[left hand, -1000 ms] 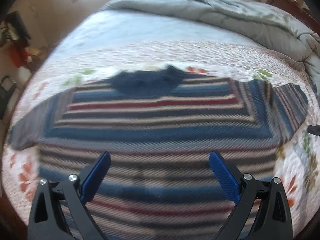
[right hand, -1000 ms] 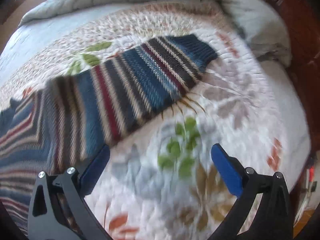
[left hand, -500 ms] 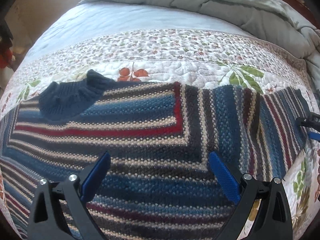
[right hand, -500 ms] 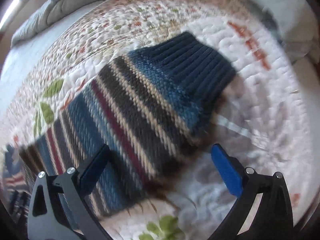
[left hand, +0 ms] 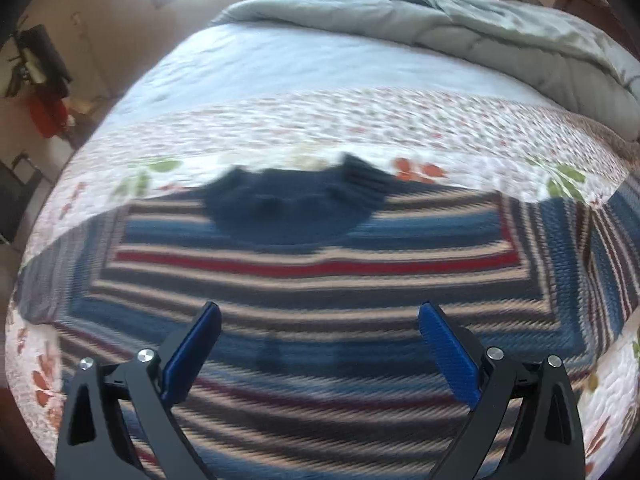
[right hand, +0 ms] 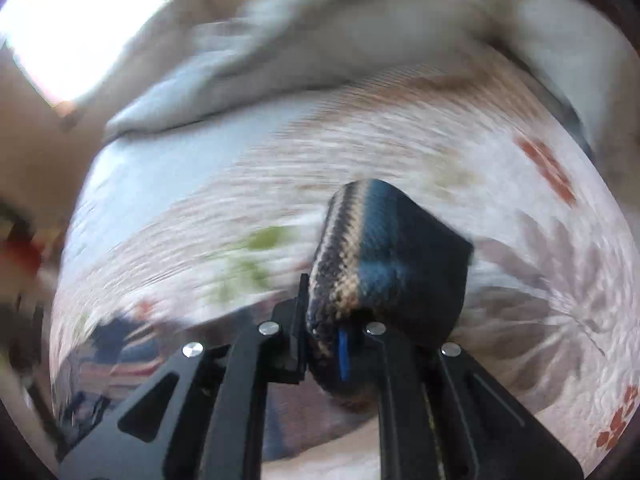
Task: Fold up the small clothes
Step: 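Fold the held sleeve across the sweater body and open the right gripper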
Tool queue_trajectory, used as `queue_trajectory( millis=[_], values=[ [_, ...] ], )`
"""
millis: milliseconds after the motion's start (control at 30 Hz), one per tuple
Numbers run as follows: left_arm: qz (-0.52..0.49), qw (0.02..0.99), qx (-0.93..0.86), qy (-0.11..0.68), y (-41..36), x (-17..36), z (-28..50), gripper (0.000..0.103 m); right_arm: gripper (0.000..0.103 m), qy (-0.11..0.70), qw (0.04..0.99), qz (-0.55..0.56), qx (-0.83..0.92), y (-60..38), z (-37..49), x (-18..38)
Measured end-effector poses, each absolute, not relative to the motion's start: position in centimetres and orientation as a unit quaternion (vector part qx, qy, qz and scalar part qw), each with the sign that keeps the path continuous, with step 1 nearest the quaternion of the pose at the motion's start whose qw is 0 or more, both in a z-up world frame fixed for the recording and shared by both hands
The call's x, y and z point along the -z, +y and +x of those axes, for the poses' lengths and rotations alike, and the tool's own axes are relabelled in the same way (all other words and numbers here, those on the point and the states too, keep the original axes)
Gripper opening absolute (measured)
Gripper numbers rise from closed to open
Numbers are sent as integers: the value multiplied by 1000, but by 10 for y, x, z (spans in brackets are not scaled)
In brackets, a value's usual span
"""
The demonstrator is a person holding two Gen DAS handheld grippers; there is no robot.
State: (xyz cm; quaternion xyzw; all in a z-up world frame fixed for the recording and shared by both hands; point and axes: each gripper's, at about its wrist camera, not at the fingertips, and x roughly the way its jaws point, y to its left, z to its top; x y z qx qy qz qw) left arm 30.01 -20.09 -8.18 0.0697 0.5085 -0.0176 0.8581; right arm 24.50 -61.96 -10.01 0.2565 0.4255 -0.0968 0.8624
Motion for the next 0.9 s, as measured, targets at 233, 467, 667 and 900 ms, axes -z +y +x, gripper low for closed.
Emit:
queue_trajectory(
  millis=[233, 467, 667, 900],
  values=[
    [24, 863, -18, 504, -114, 53, 286, 99, 13, 452, 880, 127, -71, -411, 273, 81],
    [8, 861, -51, 506, -59, 51, 280, 99, 59, 514, 825, 103, -211, -280, 257, 128],
    [27, 860, -10, 509, -94, 59, 282, 99, 60, 536, 800, 186, -197, -328, 199, 141],
    [82, 856, 47, 509, -207, 65, 282, 99, 62, 554, 801, 181, -138, -369, 145, 151]
  ],
)
